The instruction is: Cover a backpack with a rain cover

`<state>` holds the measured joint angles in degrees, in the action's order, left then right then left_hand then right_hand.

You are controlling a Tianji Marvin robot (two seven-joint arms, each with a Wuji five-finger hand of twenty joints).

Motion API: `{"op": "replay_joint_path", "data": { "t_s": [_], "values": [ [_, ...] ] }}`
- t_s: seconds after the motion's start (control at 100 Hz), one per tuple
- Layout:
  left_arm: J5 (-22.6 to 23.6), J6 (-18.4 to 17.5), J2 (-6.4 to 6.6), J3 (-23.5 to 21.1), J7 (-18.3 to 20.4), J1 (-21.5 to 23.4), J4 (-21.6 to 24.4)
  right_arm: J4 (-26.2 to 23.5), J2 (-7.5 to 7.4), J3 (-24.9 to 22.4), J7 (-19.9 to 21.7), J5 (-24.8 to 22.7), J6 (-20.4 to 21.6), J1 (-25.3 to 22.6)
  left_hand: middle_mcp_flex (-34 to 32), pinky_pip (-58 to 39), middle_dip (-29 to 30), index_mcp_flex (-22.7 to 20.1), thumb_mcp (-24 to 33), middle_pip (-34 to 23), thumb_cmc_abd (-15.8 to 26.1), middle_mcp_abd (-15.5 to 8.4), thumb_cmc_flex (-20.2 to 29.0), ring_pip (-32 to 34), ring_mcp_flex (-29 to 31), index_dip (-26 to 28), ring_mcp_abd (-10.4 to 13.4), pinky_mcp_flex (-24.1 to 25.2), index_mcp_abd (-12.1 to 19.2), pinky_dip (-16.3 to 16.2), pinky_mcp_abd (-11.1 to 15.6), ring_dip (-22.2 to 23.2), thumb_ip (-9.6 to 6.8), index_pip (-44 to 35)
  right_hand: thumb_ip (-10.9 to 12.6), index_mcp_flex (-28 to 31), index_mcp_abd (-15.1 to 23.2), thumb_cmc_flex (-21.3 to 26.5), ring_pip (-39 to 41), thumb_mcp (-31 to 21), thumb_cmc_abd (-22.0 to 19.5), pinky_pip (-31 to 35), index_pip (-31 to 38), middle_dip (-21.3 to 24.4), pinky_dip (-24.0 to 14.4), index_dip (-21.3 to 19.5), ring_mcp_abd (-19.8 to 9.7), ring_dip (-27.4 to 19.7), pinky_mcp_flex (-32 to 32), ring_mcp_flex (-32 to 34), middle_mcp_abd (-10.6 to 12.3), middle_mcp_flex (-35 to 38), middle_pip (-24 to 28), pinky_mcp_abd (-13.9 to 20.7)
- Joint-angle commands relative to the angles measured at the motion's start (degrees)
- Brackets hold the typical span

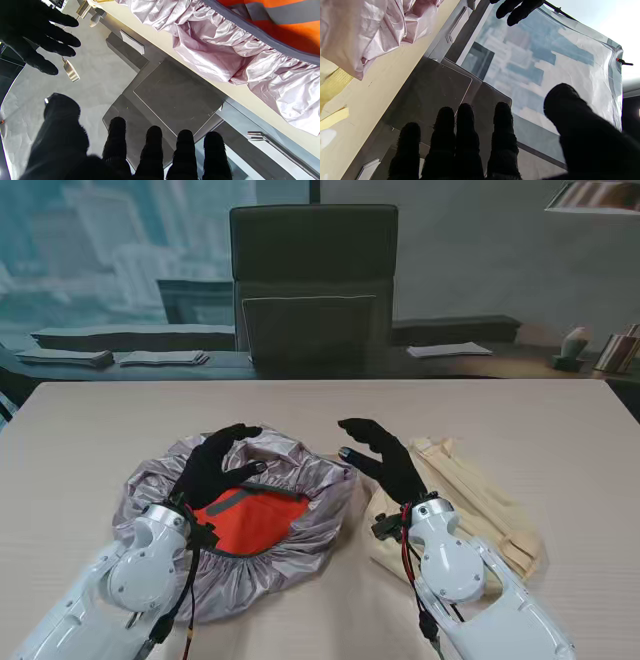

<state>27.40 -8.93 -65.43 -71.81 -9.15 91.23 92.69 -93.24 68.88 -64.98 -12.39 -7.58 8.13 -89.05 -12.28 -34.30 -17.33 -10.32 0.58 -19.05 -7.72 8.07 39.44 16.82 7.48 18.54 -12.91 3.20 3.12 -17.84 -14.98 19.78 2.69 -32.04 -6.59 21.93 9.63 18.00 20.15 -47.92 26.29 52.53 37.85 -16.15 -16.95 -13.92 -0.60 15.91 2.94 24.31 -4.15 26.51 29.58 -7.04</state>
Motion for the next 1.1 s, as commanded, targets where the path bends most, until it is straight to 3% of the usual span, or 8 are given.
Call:
{"op": "replay_joint_path", "data": {
  "t_s": [0.0, 0.44, 0.61, 0.75, 0.86, 0.9, 0.94, 1.09],
  "values": [
    [0.52, -0.07, -0.02, -0.01, 1.15, 0.14, 0.33, 0.00, 0.18, 0.07, 0.85, -0.53, -0.16, -0.18, 0.61, 0.18, 0.16, 1.64, 0.92, 0.50, -0.56, -0.76, -0.19, -0.68, -0.63, 0.26, 0.95, 0.99, 0.42, 0.54, -0.06, 0.04, -1.90, 0.25, 0.05, -0.82, 2.08, -0.93, -0.17, 2.25, 0.47, -0.01, -0.10, -0.30, 0.28, 0.52, -1.62, -0.88, 0.64, -0.89, 0.15, -1.02, -0.32, 0.74],
    [0.84, -0.43, -0.07, -0.26, 0.61, 0.14, -0.10, -0.18, 0.06, -0.15, 1.11, -0.67, 0.19, -0.34, 0.58, 0.61, 0.10, 1.42, 1.14, 0.59, -0.78, -0.67, -0.19, -0.81, -0.63, 0.22, 0.97, 0.96, 0.35, 0.79, -0.10, 0.11, -1.90, 0.20, 0.24, -0.86, 1.90, -0.63, -0.26, 3.00, 0.89, -0.40, -0.40, -0.30, -0.11, 0.21, -1.66, -0.91, 0.80, -1.30, 0.07, -1.16, -0.36, 1.08],
    [2.13, -0.15, 0.22, -0.88, 1.19, 0.79, 0.45, -1.83, -0.66, -1.37, 2.63, -2.28, -0.41, -1.82, 0.70, 1.14, 0.16, 1.67, 1.12, 0.77, -0.74, -0.73, -0.38, -0.96, -0.87, 0.15, 1.04, 1.16, 0.47, 1.05, -0.18, 0.09, -1.89, 0.34, 0.67, -3.35, 0.37, 0.65, -0.20, 7.24, 1.90, -2.61, -0.57, -0.62, -0.45, -0.24, -1.57, -0.84, 2.09, -3.63, -0.25, -3.43, 0.33, 1.68],
    [2.79, -0.17, 0.16, -1.87, 0.37, 1.86, 1.31, -3.81, -2.85, -5.16, 6.06, -12.32, -0.50, -5.36, 0.59, 1.39, 0.11, 1.51, 1.15, 0.70, -0.85, -0.76, -0.39, -0.95, -0.76, 0.16, 0.99, 0.97, 0.42, 1.20, -0.29, 0.11, -1.88, 0.28, 1.75, -8.05, -3.65, -1.42, -0.72, 12.92, 5.27, -8.38, -1.66, -0.46, -0.77, 0.32, -1.54, -1.13, 2.93, -6.77, -1.02, -7.31, 0.53, 1.41],
    [3.18, -0.30, 0.12, -2.71, -0.14, 2.60, 1.94, -6.69, -4.76, -9.39, 9.25, -22.60, -0.82, -9.87, 0.57, 1.62, 0.10, 1.37, 1.17, 0.69, -0.91, -0.67, -0.40, -0.99, -0.79, 0.15, 0.97, 1.05, 0.41, 1.31, -0.34, 0.11, -1.87, 0.27, 2.59, -13.86, -5.90, -7.75, -1.90, 8.24, 9.32, -15.67, -3.00, -0.20, -4.11, 1.14, -2.30, -1.02, 3.68, -10.57, -0.79, -12.34, 1.04, 1.80],
    [3.67, -0.37, 0.18, -3.01, -0.21, 2.86, 2.19, -7.06, -5.18, -10.39, 8.73, -27.56, -0.84, -11.20, 0.58, 1.75, 0.07, 1.35, 1.17, 0.65, -0.87, -0.74, -0.44, -1.01, -0.78, 0.14, 0.93, 1.06, 0.37, 1.37, -0.37, 0.10, -1.86, 0.29, 2.60, -14.34, -6.68, -8.52, -2.14, 7.76, 9.41, -16.48, -3.25, -0.12, -4.69, 1.25, -2.10, -1.03, 4.06, -11.03, -1.21, -13.09, 0.96, 1.66],
    [4.26, -0.41, 0.25, -3.29, -0.23, 3.14, 2.46, -7.33, -5.74, -11.56, 8.68, -32.50, -0.63, -12.56, 0.58, 1.84, 0.07, 1.40, 1.16, 0.64, -0.84, -0.75, -0.48, -1.03, -0.77, 0.12, 0.95, 1.03, 0.44, 1.42, -0.38, 0.10, -1.86, 0.34, 1.91, -15.60, -7.24, -9.98, -2.71, 6.40, 9.65, -19.60, -4.21, 0.38, -9.20, 1.95, -2.34, -0.83, 3.80, -11.53, -0.99, -14.15, 0.82, 1.51],
    [4.74, -0.70, 0.23, -3.72, -0.70, 3.55, 2.87, -7.02, -6.87, -13.47, 6.22, -45.63, -1.13, -15.92, 0.55, 1.95, -0.01, 1.32, 1.20, 0.49, -0.93, -0.70, -0.45, -1.02, -0.63, 0.10, 0.94, 0.96, 0.44, 1.47, -0.53, 0.12, -1.88, 0.36, 2.12, -17.17, -9.23, -12.30, -2.98, 5.21, 9.91, -20.85, -5.30, -0.11, -10.85, 2.13, -1.62, -0.85, 3.29, -11.63, -1.36, -15.96, 2.09, -0.10]
  ]
}}
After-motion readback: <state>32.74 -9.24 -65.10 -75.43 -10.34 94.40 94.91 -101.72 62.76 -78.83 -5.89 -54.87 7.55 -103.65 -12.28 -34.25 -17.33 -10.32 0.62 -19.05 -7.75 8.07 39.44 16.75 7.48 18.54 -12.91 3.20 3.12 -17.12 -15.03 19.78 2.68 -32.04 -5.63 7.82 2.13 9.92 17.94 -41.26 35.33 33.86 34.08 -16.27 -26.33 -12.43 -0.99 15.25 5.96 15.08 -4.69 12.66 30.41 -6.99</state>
